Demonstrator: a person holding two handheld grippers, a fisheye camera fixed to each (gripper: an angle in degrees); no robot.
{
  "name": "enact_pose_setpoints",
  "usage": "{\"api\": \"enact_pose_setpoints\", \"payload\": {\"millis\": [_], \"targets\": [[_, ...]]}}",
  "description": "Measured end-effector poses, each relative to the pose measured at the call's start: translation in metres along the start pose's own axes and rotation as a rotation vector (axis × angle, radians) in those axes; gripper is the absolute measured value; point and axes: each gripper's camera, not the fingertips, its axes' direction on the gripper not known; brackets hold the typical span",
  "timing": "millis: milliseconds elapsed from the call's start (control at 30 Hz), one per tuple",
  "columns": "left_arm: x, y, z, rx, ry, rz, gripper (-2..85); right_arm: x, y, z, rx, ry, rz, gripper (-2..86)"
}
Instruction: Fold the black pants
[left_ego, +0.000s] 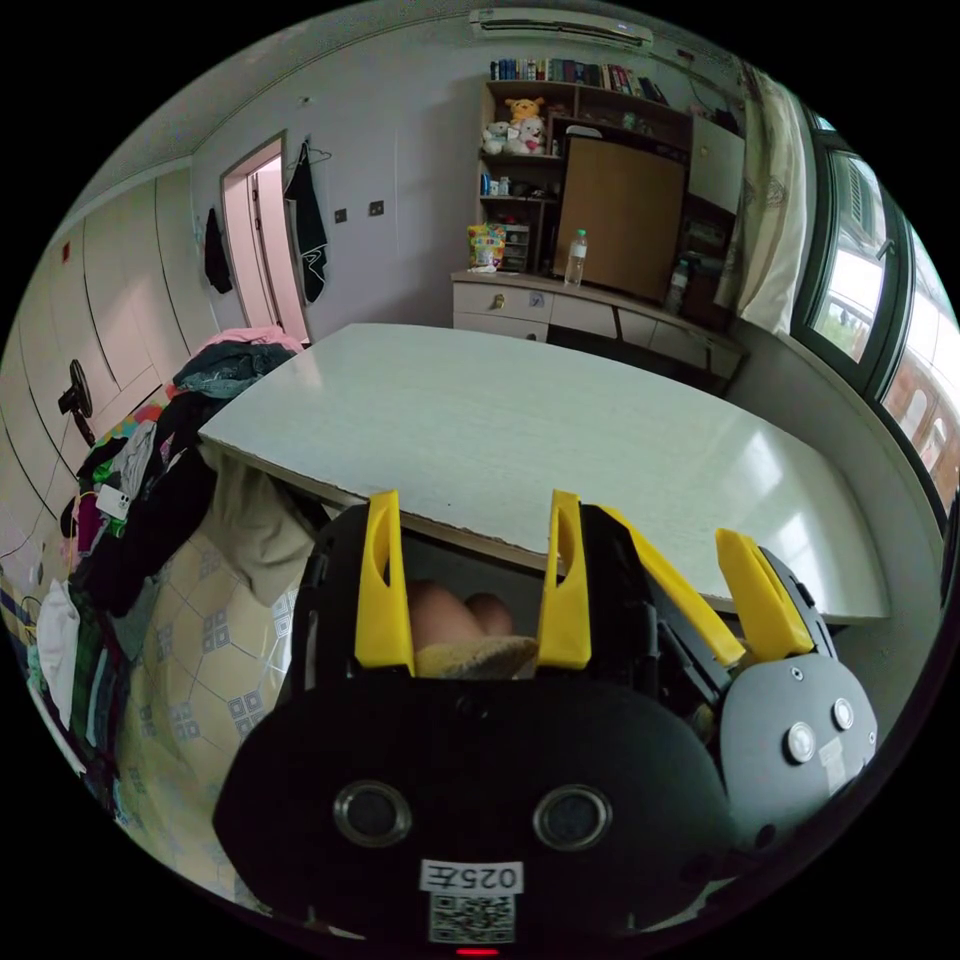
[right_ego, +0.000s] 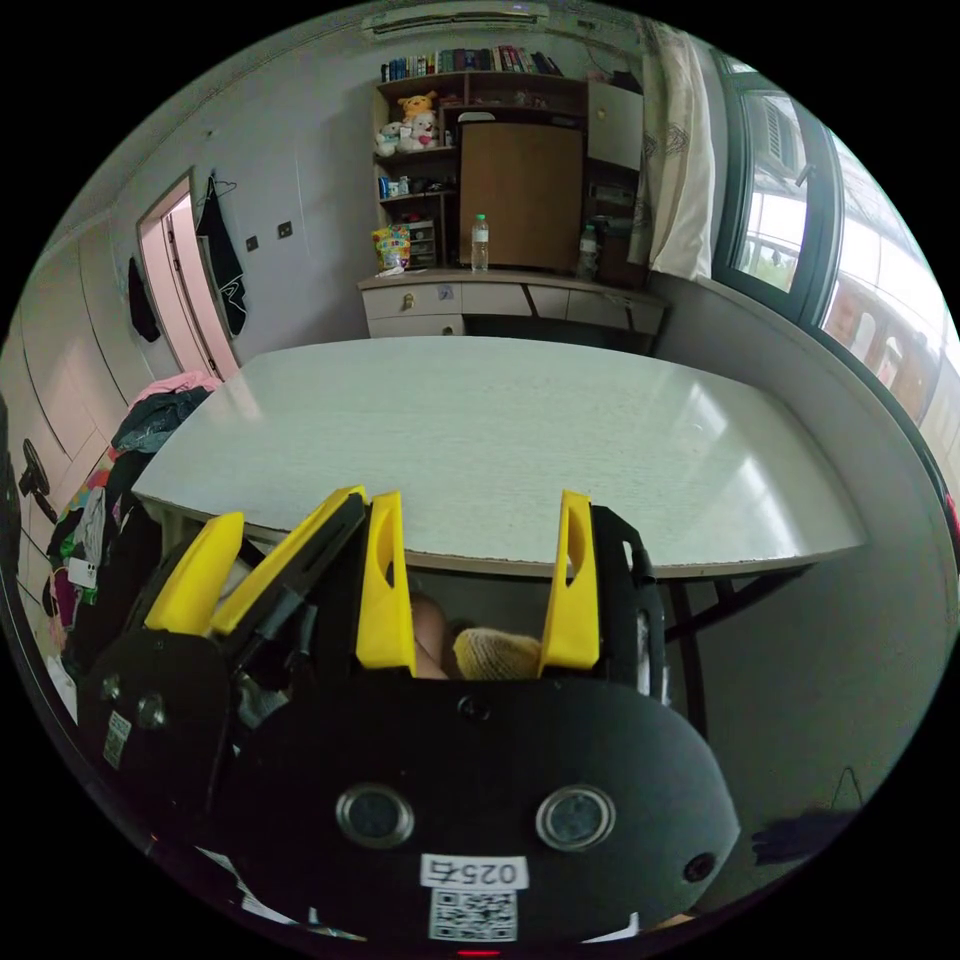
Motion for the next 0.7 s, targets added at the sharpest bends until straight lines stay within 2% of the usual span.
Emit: {"api": "enact_pose_setpoints", "payload": {"millis": [700], "targets": [[-0.0011,0.0008,0.0053,-0.007,-0.003,0.002,16.4,-0.0003,0.0033,0.0005,-0.008,0.000,0.000,21.0]]}}
